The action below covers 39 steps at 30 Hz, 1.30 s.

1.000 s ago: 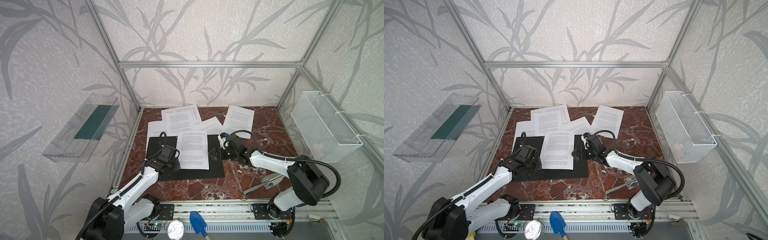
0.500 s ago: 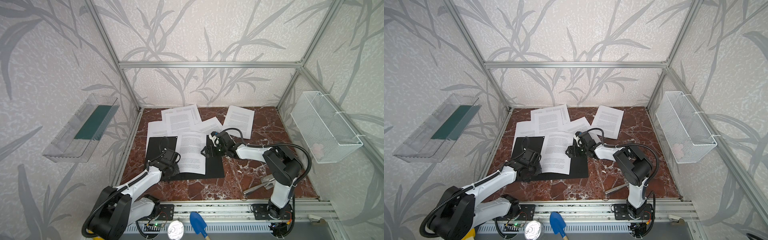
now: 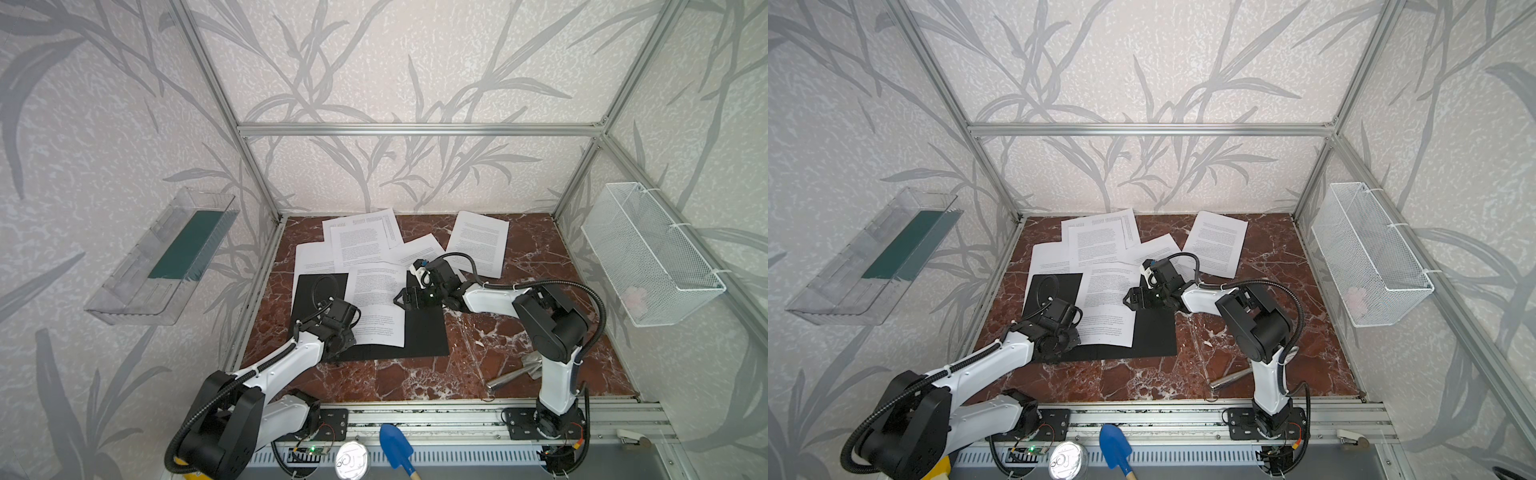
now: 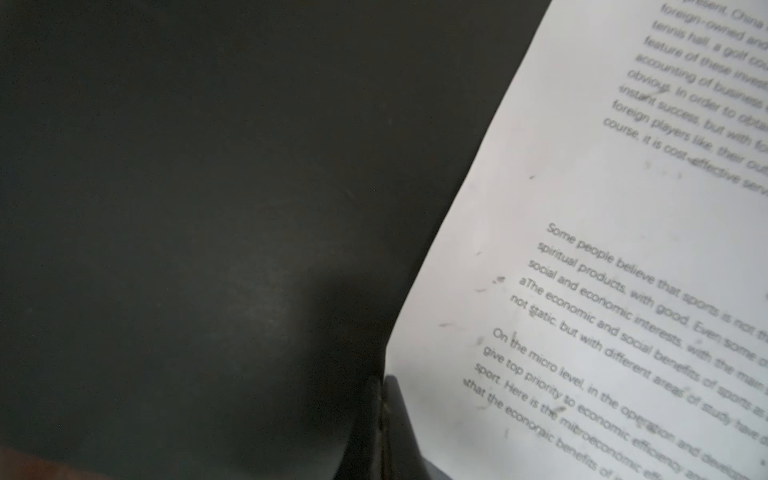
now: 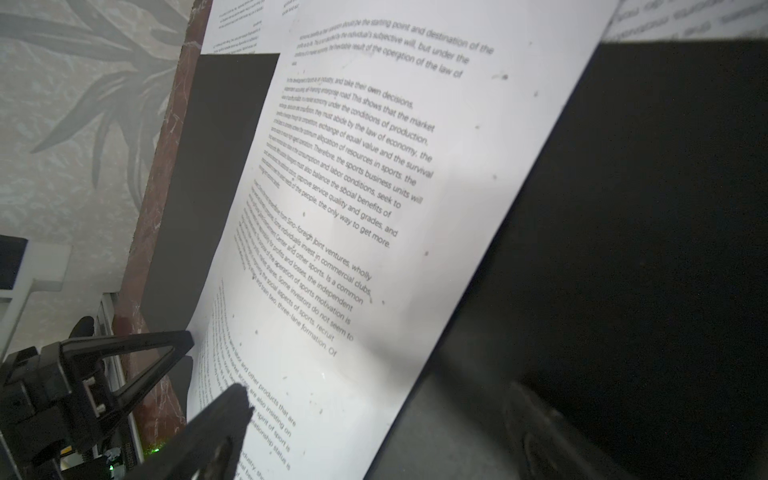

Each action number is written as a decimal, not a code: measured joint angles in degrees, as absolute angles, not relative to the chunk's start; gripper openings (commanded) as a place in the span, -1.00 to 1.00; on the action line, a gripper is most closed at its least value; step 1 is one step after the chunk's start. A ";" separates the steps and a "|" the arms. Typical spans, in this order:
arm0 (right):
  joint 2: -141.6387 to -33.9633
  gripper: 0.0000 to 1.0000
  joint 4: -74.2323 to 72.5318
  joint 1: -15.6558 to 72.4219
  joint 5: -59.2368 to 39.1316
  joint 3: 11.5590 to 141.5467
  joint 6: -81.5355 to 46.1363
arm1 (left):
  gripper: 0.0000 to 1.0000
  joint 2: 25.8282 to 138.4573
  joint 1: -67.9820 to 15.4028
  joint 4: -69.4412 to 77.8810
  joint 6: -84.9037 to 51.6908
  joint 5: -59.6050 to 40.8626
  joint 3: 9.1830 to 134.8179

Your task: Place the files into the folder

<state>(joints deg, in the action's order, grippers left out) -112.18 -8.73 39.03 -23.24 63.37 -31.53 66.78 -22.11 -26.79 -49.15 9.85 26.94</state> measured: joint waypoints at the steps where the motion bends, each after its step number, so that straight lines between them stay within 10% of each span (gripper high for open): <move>1: -112.25 0.92 -8.58 39.09 -23.22 63.57 -31.53 | -1.00 66.72 -22.11 -27.09 -49.41 10.20 26.94; 17: -114.69 0.79 -7.16 40.73 -26.06 67.20 -31.53 | -1.00 65.47 -22.11 -30.39 -50.02 12.32 26.94; 32: -119.50 0.07 -10.15 41.74 -31.62 71.42 -36.51 | -1.00 66.30 -22.11 -29.56 -49.69 12.21 26.94; 39: -119.74 -0.82 -12.03 41.74 -32.16 71.42 -38.54 | -1.00 66.30 -22.11 -29.56 -49.67 11.97 26.94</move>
